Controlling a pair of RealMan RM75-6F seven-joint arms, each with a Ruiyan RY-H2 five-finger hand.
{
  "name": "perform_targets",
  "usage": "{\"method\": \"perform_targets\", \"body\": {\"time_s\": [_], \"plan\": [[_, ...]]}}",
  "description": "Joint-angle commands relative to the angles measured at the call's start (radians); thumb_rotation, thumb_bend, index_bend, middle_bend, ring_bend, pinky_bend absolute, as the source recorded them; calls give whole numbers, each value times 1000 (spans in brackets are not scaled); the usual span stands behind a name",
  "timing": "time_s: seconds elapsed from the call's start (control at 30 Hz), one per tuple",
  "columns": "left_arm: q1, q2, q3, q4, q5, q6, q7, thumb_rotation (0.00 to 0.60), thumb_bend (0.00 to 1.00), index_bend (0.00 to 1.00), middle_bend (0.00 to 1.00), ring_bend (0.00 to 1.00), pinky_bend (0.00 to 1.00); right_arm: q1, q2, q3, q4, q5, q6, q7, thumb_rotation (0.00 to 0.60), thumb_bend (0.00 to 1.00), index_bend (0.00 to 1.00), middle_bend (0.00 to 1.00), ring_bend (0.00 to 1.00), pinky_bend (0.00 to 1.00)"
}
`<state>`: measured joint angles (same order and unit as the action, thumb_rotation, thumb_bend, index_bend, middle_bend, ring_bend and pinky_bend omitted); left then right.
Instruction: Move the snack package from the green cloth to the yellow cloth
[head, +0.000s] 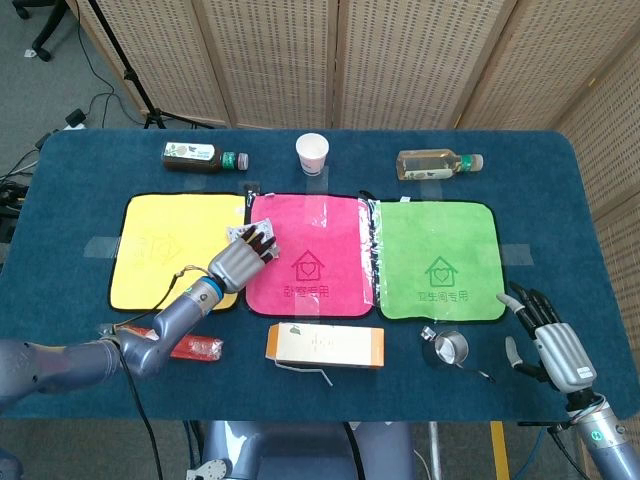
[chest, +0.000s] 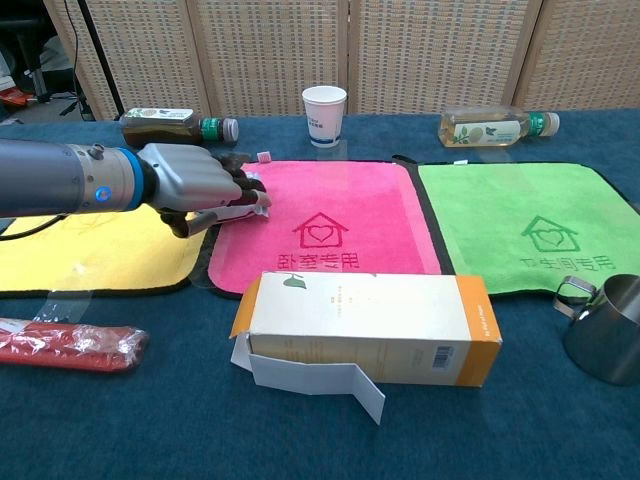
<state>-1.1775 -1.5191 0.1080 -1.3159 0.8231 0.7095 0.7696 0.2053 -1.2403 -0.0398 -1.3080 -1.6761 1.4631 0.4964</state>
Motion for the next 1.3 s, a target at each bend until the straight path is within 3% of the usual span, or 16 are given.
{"method": "perform_targets", "body": {"time_s": [0.03, 0.5, 1.07, 1.2, 1.3], "plan": [[13, 20, 8, -16, 2, 14, -1, 600, 750, 0, 0, 0, 0, 0, 0, -3, -4, -5, 1, -4, 600, 646, 117, 0, 0, 0], [97, 121, 52, -73, 5, 61, -20, 600, 751, 0, 0, 0, 0, -3, 1, -14, -20, -29, 18, -36, 600, 646, 117, 0, 0, 0], [206, 172, 70, 17, -22, 49, -92, 600, 753, 0, 0, 0, 0, -10, 4, -30, -44, -59, 41, -63, 600, 646, 117, 0, 0, 0], [255, 191, 53, 38, 0, 67, -170, 600, 751, 0, 0, 0, 0, -12, 5, -30, -51, -63, 48, -69, 600, 646, 117, 0, 0, 0], [310, 221, 6, 0, 110, 148, -318, 600, 737, 0, 0, 0, 0, -14, 5, -30, -52, -67, 56, -69, 600, 646, 117, 0, 0, 0]]}}
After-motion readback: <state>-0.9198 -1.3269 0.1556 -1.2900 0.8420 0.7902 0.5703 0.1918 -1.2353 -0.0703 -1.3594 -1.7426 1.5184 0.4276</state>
